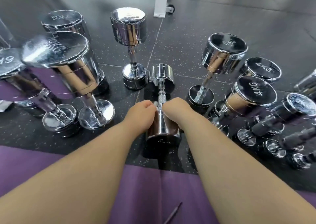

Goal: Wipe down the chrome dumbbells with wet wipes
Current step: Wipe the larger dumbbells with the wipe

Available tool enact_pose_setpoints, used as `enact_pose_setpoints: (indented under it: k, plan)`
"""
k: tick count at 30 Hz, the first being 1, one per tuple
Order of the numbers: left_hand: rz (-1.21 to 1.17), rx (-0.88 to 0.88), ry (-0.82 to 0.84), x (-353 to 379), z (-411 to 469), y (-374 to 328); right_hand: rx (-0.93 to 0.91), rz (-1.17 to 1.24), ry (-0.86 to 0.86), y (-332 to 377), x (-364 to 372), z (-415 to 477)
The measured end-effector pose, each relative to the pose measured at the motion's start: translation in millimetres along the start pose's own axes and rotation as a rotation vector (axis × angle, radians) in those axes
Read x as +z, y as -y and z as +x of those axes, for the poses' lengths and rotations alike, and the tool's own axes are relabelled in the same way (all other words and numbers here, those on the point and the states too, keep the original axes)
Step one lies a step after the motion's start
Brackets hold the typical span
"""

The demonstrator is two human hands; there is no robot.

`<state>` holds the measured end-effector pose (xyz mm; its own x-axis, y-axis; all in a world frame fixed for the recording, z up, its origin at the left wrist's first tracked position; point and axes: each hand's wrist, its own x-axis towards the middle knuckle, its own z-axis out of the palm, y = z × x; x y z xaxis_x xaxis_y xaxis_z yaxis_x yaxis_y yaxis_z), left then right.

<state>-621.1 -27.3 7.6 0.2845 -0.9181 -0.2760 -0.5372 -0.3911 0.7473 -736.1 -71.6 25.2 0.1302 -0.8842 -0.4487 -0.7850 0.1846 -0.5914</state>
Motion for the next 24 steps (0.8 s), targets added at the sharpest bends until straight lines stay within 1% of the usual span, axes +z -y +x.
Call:
enact_pose_setpoints:
  k: [1, 2, 4, 5, 6, 7, 8, 9, 11, 12, 13, 15, 17, 20, 24]
  plan:
    - [0.001, -0.010, 0.014, 0.3, -4.7, 2.5, 0.018, 0.034, 0.008, -1.9, 0.5, -5.6]
    - [0.012, -0.019, 0.043, -1.0, -11.7, 3.6, 0.059, 0.015, 0.025, -4.0, 2.2, -15.7]
    - [0.083, -0.025, 0.135, -2.5, -21.1, 3.0, 0.054, -0.068, 0.089, -10.1, 5.4, -30.7]
    - [0.135, -0.014, 0.181, -2.5, -23.7, 3.0, 0.067, -0.052, 0.132, -15.9, 6.4, -32.5]
    - [0.177, -0.006, 0.210, -2.8, -25.9, 3.1, 0.041, -0.062, 0.181, -17.7, 4.3, -39.8]
    - [0.189, -0.006, 0.205, -1.7, -28.2, 3.0, 0.059, -0.020, 0.180, -22.7, 3.0, -41.2]
    - [0.144, -0.022, 0.162, -0.3, -28.6, 3.4, 0.091, 0.019, 0.193, -25.5, 1.5, -43.0]
    - [0.004, -0.078, 0.110, 0.7, -27.4, 4.2, 0.110, 0.081, 0.179, -30.7, 2.8, -39.9]
    - [-0.388, -0.218, 0.043, 0.7, -21.8, 2.2, 0.148, 0.251, 0.146, -35.6, 6.7, -35.6]
    - [-0.518, -0.264, 0.051, -0.3, -16.6, 1.0, 0.163, 0.374, 0.112, -35.8, 8.4, -32.5]
    - [-0.568, -0.281, 0.070, -0.3, -10.4, -0.5, 0.174, 0.535, 0.089, -38.4, 10.4, -25.0]
    - [-0.590, -0.272, 0.117, 0.5, 0.8, -4.8, 0.211, 0.852, 0.098, -37.9, 9.4, -13.2]
    - [-0.547, -0.228, 0.169, -0.7, 8.4, -7.4, 0.255, 1.025, 0.140, -35.5, 8.6, -3.4]
    - [-0.591, -0.202, 0.227, -2.4, 17.5, -5.9, 0.289, 1.111, 0.199, -35.2, 14.1, 12.5]
    - [-0.598, -0.304, 0.116, 15.2, 24.3, 1.8, 0.366, 1.123, 0.245, -37.7, 25.8, 29.3]
